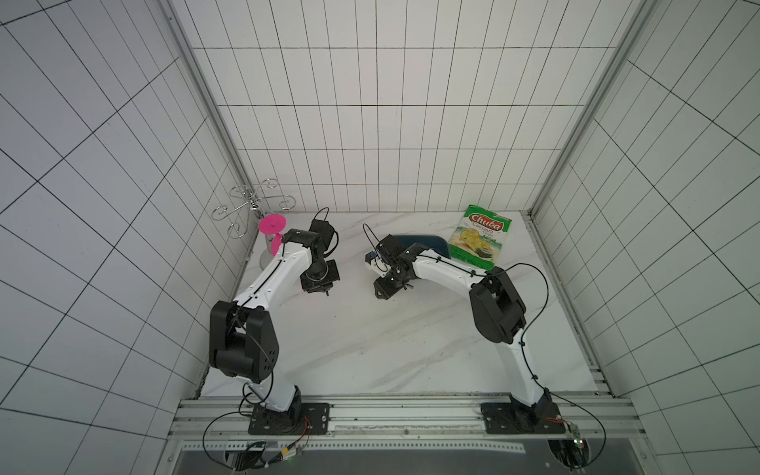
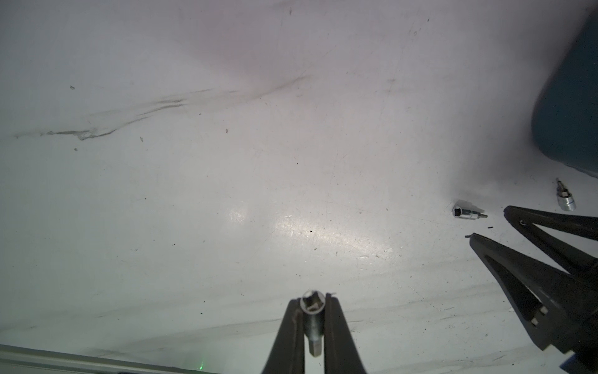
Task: Put the bit on the desktop into the storage box
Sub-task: Pick up the screwdriver bit from the center of the board.
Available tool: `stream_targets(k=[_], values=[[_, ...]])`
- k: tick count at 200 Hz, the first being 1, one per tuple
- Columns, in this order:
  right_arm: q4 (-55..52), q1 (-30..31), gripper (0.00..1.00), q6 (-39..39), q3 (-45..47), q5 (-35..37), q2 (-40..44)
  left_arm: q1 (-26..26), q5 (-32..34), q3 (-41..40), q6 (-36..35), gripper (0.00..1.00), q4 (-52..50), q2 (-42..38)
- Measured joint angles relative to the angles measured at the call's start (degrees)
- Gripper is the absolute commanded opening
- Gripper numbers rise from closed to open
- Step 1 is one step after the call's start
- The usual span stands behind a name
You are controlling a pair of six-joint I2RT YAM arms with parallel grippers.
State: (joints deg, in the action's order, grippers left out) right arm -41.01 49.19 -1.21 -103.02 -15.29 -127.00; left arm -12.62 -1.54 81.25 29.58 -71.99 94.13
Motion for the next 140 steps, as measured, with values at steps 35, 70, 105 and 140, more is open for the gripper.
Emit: stream_targets(k=[35, 70, 105, 140], values=[[-1.4, 0.2, 0.44, -0.5, -1.0, 0.1, -1.8, 0.1, 0.0, -0.9, 0.0, 0.00, 0.0, -0.5], [-2.3, 0.8, 0.43, -0.8, -2.7, 0.2, -3.0, 0.5, 0.0, -1.6, 0.0, 0.00, -0.1, -1.6], [-2.6, 1.1, 0.41, -1.0, -3.9, 0.6, -4.8, 0.7, 0.0, -2.0, 0.0, 0.00, 0.0, -2.7], [-2.6, 1.1, 0.40, -1.6, -3.8, 1.2, -4.9, 0.7, -0.2, -2.5, 0.0, 0.00, -0.1, -2.8]])
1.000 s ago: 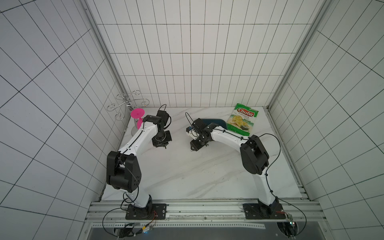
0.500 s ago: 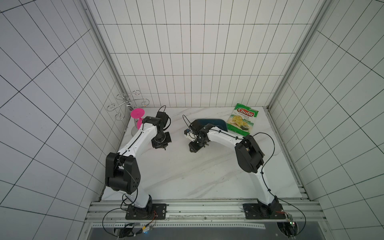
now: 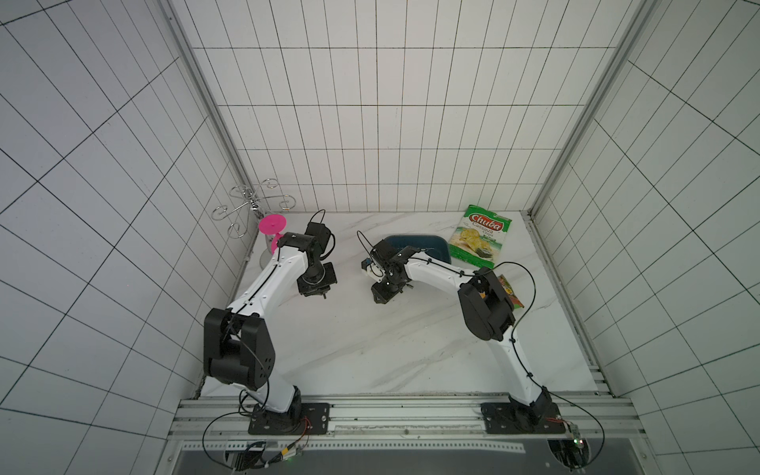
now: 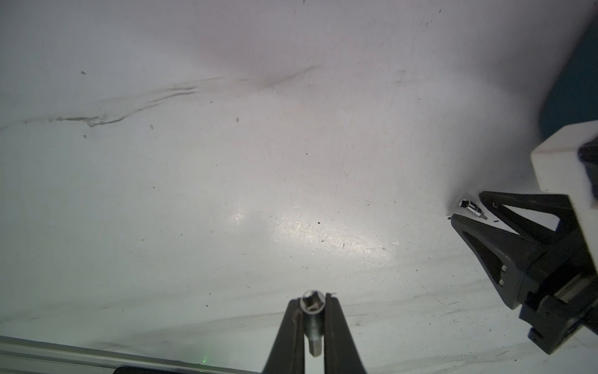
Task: Put the bit on the desktop into the storage box
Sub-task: Pick up the screwdriver bit from the center of the board.
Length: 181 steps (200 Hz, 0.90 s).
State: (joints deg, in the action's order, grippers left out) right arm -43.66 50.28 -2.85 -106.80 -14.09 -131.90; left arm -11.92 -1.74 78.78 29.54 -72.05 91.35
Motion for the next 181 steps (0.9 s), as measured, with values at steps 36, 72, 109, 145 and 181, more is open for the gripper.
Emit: stream_targets(k=[36, 72, 109, 145, 181], values=[[0.2, 0.0, 0.32, -0.5, 0.2, 0.6, 0.0, 0.0, -0.2, 0.0, 0.0, 0.00, 0.0, 0.0], [0.0, 0.0, 0.21, -1.0, 0.2, 1.6, 0.0, 0.0, -0.2, -0.1, 0.0, 0.00, 0.0, 0.0], [-0.3, 0.0, 0.14, -1.5, 0.2, 2.0, 0.0, 0.0, -0.3, -0.1, 0.0, 0.00, 0.0, 0.0], [-0.4, 0.0, 0.03, -1.4, 0.2, 2.0, 0.0, 0.0, -0.5, -0.1, 0.0, 0.00, 0.0, 0.0], [-0.4, 0.0, 0.00, -1.1, 0.7, 1.9, 0.4, 0.0, -0.8, -0.1, 0.0, 0.00, 0.0, 0.0]])
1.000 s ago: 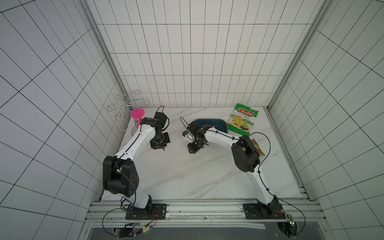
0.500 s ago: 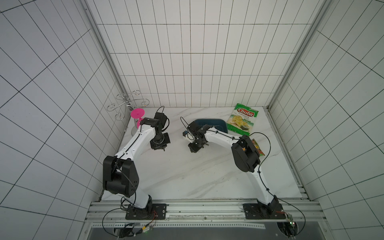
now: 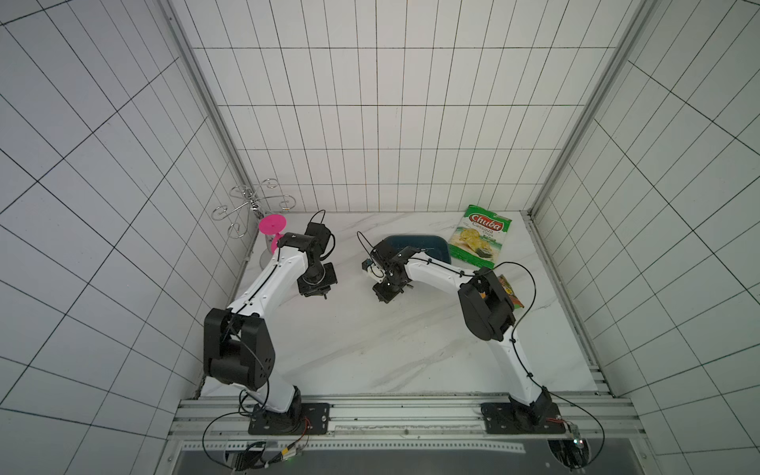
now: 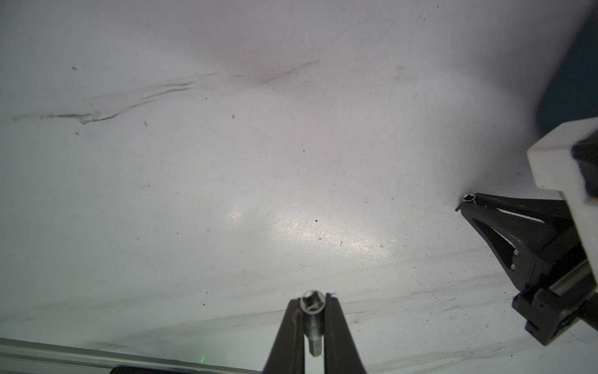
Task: Put the bit on the desktop into the storage box
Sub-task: Pick up the screwdriver bit from the center of the board, then place the screwdriver bit in the storage box.
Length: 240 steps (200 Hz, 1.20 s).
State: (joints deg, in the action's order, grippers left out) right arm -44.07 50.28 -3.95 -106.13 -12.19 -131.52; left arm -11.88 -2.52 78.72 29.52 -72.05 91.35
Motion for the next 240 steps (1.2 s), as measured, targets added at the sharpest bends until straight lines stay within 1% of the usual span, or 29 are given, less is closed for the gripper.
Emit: stream_targets(k=[60, 87, 127, 152, 178, 220, 240], values=[[-2.1, 0.1, 0.00, 1.7, 1.2, 0.4, 3.0, 0.0, -0.3, 0.0, 0.0, 0.00, 0.0, 0.0], [-2.3, 0.1, 0.00, 2.5, 1.3, 1.6, 7.3, 0.0, -0.4, 0.0, -0.1, 0.00, -0.2, -0.2], [-3.7, -1.0, 0.00, 3.7, 1.2, 5.4, 14.7, 0.0, -0.6, 0.0, -0.2, 0.00, -0.6, -0.8], [-4.3, -3.5, 0.00, 4.0, 1.6, 7.2, 18.7, -0.5, -0.8, 0.5, 0.0, 0.00, -0.9, -0.9], [-5.6, -8.0, 0.00, 4.3, 1.8, 8.6, 21.3, -2.2, -0.8, 1.9, 0.3, 0.00, -0.9, -0.6], [-7.5, -14.8, 0.00, 4.3, 1.4, 11.1, 20.7, -5.4, -1.5, 7.8, 0.7, 0.00, -0.9, 4.0], [-9.0, -16.4, 0.00, 3.7, -0.9, 13.0, 18.5, -6.4, -2.5, 11.3, 0.6, 0.00, -0.4, 7.1]])
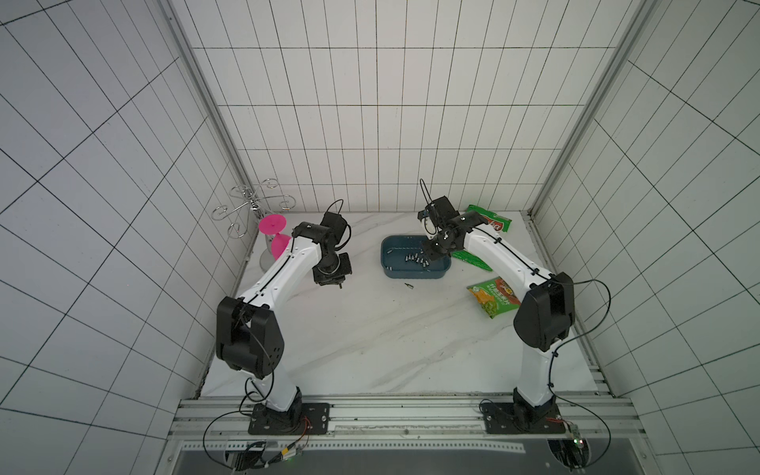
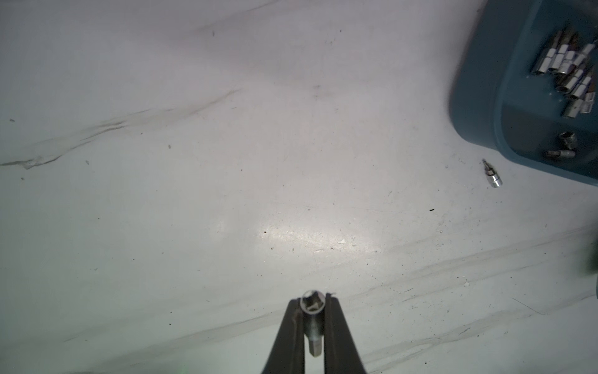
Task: Put the bit on the desktop into the storage box
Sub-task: Place the screwdriver bit in the storage box.
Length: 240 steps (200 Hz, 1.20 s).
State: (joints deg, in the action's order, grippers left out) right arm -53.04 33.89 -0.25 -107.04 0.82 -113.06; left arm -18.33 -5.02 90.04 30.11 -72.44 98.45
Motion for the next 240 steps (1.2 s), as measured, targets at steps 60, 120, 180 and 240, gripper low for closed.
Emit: stream_targets(k=[60, 120, 180, 240], values=[[-2.1, -1.7, 0.00, -1.0, -7.1, 2.7, -8.3, -1.6, -3.1, 12.9, -1.0, 0.00, 0.9, 8.9], [-4.3, -4.3, 0.00, -1.5, -13.1, 3.7, -12.7, -2.4, -6.0, 21.3, -1.4, 0.00, 1.9, 16.5], [-5.4, -5.4, 0.00, -1.9, -17.1, 3.7, -17.4, -3.8, -8.0, 30.1, -1.4, 0.00, 1.9, 24.0], [-5.6, -5.4, 0.00, -2.1, -17.4, 3.5, -22.7, -3.9, -9.3, 35.5, -1.3, 0.00, 2.1, 26.4]])
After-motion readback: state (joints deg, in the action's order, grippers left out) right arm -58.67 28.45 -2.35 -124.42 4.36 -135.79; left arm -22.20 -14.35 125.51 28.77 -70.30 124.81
